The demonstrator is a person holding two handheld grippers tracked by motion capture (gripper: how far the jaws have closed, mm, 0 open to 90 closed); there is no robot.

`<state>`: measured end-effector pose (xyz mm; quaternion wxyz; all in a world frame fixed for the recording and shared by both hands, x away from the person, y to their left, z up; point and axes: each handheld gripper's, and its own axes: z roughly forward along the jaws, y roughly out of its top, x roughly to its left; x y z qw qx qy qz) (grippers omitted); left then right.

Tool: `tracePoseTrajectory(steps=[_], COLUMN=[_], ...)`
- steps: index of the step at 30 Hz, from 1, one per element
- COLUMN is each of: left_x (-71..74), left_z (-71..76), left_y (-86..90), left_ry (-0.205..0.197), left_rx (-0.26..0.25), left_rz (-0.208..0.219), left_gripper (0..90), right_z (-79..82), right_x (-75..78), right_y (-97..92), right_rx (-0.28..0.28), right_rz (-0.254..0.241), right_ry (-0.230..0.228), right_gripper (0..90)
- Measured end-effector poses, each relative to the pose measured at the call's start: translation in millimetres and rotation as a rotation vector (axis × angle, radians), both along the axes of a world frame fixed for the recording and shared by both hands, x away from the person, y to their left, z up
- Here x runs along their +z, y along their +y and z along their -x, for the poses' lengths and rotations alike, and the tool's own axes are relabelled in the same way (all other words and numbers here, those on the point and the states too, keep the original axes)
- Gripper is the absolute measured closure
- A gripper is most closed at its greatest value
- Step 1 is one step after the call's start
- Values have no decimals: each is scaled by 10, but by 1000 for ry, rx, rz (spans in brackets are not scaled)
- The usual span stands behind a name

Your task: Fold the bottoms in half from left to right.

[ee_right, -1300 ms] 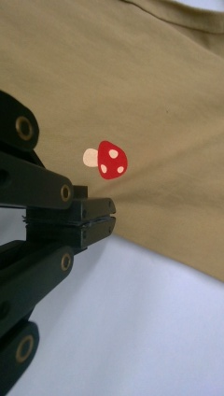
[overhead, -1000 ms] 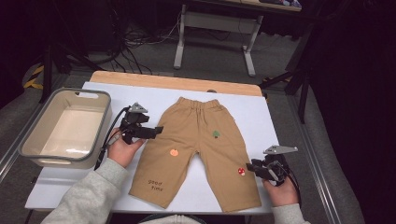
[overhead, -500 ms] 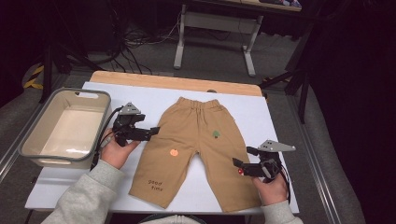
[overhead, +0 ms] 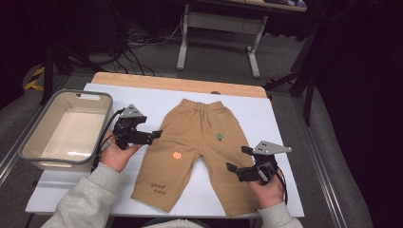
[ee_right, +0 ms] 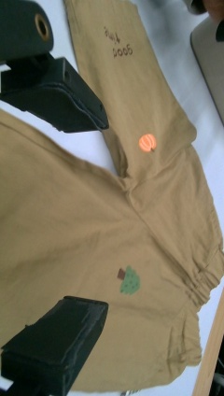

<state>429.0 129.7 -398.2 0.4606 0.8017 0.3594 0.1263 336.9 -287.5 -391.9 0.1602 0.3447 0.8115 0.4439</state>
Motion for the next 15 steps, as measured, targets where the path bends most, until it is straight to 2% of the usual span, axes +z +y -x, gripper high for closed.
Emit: tracePoseTrajectory(steps=[8,13,15], left_x=[18,28,31], left_z=[17,29,39], left_y=[6,19,23], left_ry=[-4,-11,-2], left_rx=[-10,-7,-5], left_rz=[-3,-7,-4], left_gripper=[168,170,171], right_z=[-3,-11,-25], right_x=[15,32,33], right_y=[213,403,491], right_rx=[73,129,156], right_rz=[-2,14,24], right_ry=[-1,13,22], right_gripper=[85,154,170])
